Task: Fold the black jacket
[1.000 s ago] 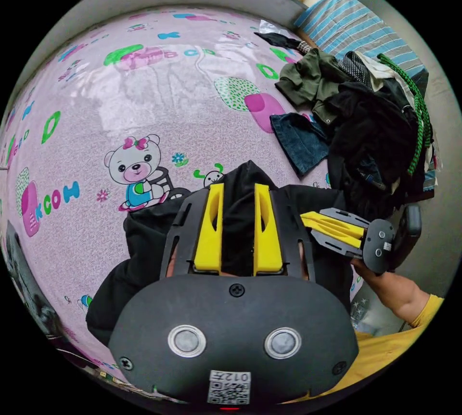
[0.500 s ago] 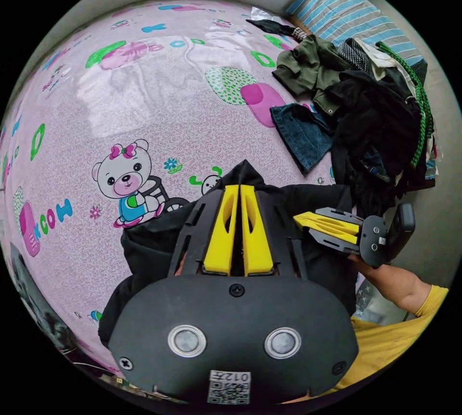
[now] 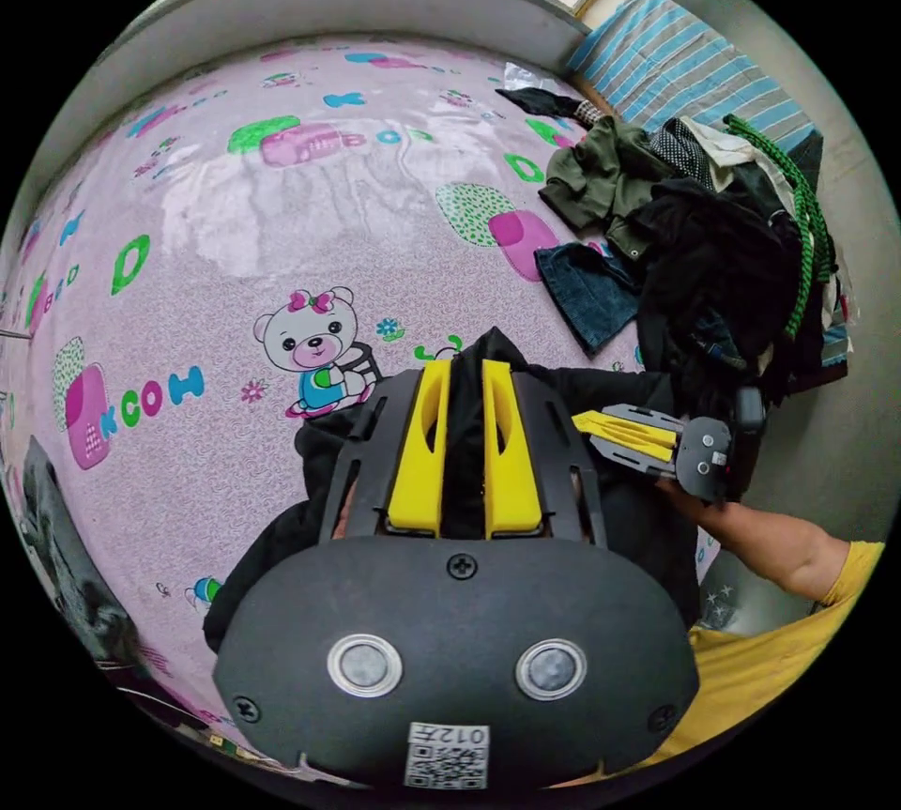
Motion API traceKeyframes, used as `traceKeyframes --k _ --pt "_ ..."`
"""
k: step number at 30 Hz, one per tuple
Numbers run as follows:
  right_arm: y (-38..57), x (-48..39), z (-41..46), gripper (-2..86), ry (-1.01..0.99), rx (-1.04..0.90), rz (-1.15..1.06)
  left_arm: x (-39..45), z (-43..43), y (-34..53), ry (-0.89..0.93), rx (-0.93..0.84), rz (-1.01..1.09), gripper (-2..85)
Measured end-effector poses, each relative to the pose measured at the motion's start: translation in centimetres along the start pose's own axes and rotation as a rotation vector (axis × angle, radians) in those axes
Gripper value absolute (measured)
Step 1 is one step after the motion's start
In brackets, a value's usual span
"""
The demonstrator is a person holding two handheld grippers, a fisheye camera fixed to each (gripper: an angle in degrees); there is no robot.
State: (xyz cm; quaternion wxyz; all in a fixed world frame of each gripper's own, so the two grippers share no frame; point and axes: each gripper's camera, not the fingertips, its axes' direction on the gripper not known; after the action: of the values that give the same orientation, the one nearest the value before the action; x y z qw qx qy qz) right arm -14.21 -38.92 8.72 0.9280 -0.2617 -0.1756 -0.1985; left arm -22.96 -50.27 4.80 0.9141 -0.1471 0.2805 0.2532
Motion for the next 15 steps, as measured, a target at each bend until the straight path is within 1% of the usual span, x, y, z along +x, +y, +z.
traceKeyframes --k 3,8,11,15 --pt "0.8 -0.1 -0.3 0.0 -0.002 0.001 0.001 -0.2 0.4 1.9 0.013 -0.110 0.071 6.6" --pt "2.4 0.0 -0.7 0.0 -0.021 -0.001 0.010 1.4 1.5 4.2 -0.070 -0.142 0.194 7.8" --pt "3.2 -0.1 -0.9 0.0 -0.026 -0.002 0.012 2.5 2.6 5.1 -0.069 -0.198 0.267 6.7" --pt "4.3 -0.3 -1.1 0.0 -0.030 0.000 0.014 3.3 0.9 6.8 -0.025 -0.181 0.304 2.8"
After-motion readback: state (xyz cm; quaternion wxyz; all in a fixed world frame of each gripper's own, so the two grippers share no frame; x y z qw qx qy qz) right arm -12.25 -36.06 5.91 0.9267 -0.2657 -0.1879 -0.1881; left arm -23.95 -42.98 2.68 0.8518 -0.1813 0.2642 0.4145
